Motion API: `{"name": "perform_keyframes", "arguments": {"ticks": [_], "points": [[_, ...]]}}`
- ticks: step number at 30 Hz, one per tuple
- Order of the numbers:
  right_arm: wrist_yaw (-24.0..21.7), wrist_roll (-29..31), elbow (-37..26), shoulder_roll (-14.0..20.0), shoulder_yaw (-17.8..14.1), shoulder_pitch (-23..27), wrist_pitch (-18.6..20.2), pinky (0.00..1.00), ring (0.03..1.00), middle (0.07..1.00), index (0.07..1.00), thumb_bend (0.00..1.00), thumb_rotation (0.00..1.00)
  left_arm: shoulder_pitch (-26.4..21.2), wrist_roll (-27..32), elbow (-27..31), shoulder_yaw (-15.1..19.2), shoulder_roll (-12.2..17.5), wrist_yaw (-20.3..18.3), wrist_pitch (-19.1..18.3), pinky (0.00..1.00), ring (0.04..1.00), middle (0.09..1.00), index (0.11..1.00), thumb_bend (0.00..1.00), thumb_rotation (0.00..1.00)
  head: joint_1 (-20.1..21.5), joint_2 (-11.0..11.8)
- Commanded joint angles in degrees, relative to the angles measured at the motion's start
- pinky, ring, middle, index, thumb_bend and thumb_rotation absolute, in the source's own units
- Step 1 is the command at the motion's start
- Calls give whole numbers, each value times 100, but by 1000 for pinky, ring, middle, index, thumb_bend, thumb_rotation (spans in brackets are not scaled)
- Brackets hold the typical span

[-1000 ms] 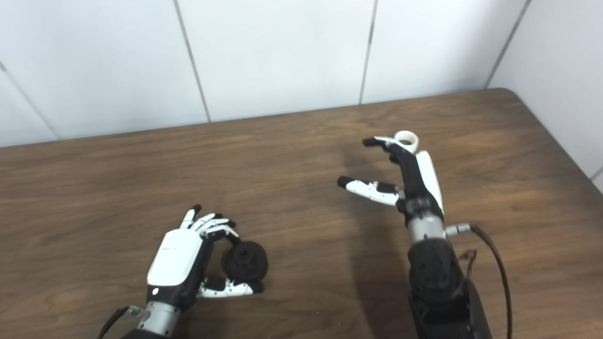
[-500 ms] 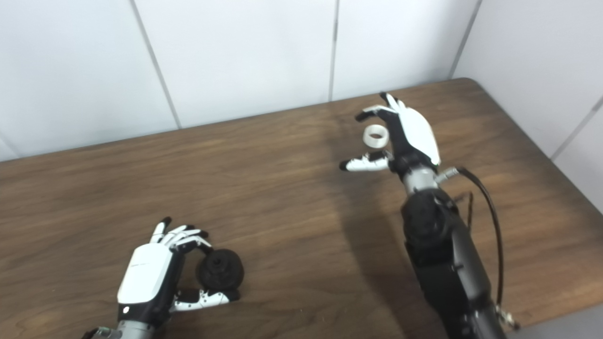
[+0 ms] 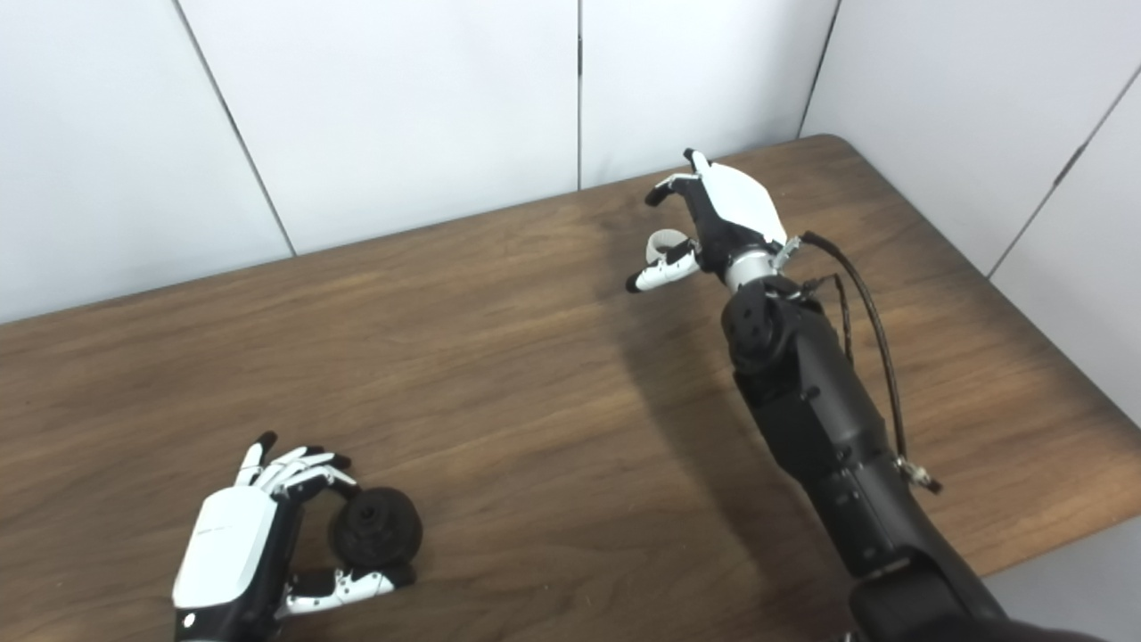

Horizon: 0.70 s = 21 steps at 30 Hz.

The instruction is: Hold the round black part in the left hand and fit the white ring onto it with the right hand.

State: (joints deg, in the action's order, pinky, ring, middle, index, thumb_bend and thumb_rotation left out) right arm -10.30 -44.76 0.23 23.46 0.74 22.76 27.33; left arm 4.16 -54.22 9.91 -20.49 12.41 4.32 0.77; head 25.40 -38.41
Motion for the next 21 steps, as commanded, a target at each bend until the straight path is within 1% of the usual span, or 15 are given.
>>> {"name": "perform_keyframes", "arguments": {"ticks": [1, 8, 17, 21], "points": [[12, -152, 23, 209, 30, 387, -46, 1000, 1000, 997, 731, 882, 178, 66, -49, -45, 54, 141, 5, 14, 1000, 831, 744, 486, 523, 51, 13, 7], [-134, -203, 661, 247, 52, 795, -43, 1000, 1000, 995, 739, 907, 197, 91, -48, -10, 73, 146, -17, 22, 1000, 830, 741, 486, 523, 51, 15, 48], [-59, -138, 1310, 293, 108, 1118, -45, 1000, 1000, 973, 734, 897, 209, 145, -61, 7, 100, 173, -11, 35, 1000, 834, 744, 486, 523, 51, 24, 110], [-171, -228, 1602, 244, -43, 1247, -42, 1000, 1000, 961, 738, 873, 227, 185, -63, 48, 114, 174, -15, 34, 1000, 835, 743, 486, 523, 51, -6, 80]]}}
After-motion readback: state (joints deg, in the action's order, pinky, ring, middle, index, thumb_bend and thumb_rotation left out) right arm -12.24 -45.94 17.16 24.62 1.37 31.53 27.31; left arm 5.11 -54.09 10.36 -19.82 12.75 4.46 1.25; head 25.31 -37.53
